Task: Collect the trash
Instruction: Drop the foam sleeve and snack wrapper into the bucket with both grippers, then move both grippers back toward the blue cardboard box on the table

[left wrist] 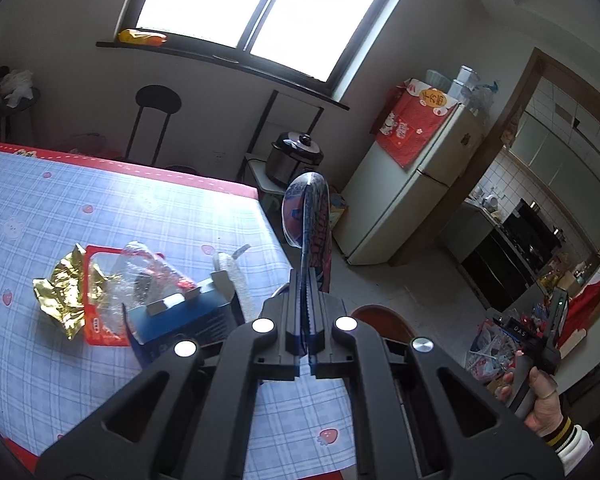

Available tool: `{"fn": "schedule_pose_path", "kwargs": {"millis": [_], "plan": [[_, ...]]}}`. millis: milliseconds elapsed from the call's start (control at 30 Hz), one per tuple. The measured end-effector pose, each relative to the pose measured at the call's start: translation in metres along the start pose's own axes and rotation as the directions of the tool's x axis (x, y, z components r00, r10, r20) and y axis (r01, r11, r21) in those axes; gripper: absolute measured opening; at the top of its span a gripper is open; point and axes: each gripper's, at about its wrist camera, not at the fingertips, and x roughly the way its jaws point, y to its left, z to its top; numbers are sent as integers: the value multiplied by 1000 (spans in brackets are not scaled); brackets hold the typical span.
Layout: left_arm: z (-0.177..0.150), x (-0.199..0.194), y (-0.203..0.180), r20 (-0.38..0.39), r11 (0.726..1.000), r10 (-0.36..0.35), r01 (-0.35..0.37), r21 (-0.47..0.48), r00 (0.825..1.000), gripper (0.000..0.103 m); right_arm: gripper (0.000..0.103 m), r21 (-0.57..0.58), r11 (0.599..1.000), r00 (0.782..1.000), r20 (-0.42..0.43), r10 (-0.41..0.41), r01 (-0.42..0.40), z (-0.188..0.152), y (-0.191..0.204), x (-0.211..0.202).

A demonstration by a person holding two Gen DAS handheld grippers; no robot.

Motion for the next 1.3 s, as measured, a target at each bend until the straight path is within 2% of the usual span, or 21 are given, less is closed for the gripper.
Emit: {"fn": "schedule_pose_path", "kwargs": {"millis": [133,300,533,567,600,667,700,767,933,1033,1167,1300], "plan": [[4,31,-43,-30,994,-94,96,61,995,6,98,33,999,1000,24,-2,1,0,-18,-24],[-3,83,-102,-103,971,-198,209,118,975,7,98,61,998,999,39,-28,26,-10,-39,-47],[-20,157,-176,-194,936,-275,308,168,942,7,98,53,994,995,18,-94,93,-22,-71,-62],[-20,164,-185,-202,930,-286,322,177,937,9,98,59,993,995,18,-102,101,-22,-76,-64],[-21,171,-194,-210,921,-300,340,189,931,16,98,66,992,994,17,-109,108,-23,-81,-66],[-20,176,-208,-212,907,-318,361,217,924,72,98,82,989,992,17,-122,120,-25,-90,-71],[-19,175,-212,-196,903,-326,366,225,925,77,98,88,988,992,18,-127,125,-24,-94,-73],[-15,169,-213,-183,894,-349,385,230,919,80,98,93,987,990,25,-136,134,-22,-96,-76],[-9,148,-191,-157,913,-290,322,252,944,95,98,75,989,991,31,-130,127,-18,-88,-79],[-5,131,-167,-145,932,-232,262,248,962,97,98,49,992,993,36,-115,113,-15,-73,-79],[1,101,-128,-123,955,-118,147,259,985,97,98,16,997,996,35,-78,77,-16,-48,-78],[5,65,-79,-83,969,-17,37,245,996,97,98,-11,999,999,23,-31,31,-18,-16,-72]]}}
